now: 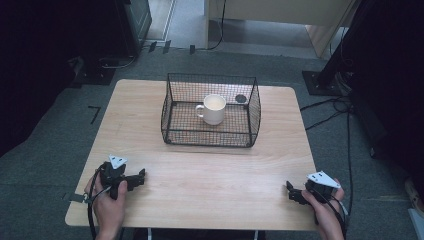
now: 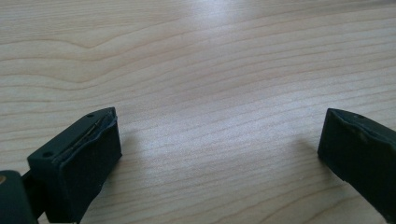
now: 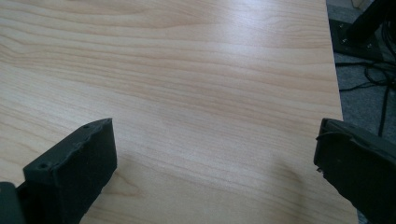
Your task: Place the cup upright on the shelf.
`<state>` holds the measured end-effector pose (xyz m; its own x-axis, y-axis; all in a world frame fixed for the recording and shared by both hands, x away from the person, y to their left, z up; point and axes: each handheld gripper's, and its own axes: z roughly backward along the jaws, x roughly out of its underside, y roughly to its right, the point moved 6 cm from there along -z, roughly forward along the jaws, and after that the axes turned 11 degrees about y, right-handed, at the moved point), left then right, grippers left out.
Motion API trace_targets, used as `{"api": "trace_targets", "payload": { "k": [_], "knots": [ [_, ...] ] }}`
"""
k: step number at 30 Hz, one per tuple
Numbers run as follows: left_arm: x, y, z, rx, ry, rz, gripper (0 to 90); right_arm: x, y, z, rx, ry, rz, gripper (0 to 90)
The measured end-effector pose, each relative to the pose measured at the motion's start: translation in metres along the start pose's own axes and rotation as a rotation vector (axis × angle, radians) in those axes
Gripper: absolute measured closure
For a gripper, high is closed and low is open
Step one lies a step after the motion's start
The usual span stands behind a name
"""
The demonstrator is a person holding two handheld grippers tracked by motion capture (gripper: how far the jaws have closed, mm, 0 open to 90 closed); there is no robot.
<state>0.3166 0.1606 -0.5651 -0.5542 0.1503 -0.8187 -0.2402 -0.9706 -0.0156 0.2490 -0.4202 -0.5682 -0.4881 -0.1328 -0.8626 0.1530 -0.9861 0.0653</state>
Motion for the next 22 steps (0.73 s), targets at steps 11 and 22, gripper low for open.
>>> {"api": "trace_targets", "payload": {
  "k": [11,22],
  "knots": [
    [0.0,0.0,0.0,-0.002,-0.002,0.002,0.0,0.001,-0.014,-0.004,-0.13,-0.048,-0.025,0.0],
    [0.0,0.0,0.0,-0.003,-0.002,0.002,0.0,0.001,-0.014,-0.004,-0.129,-0.048,-0.025,0.0]
  ]
}}
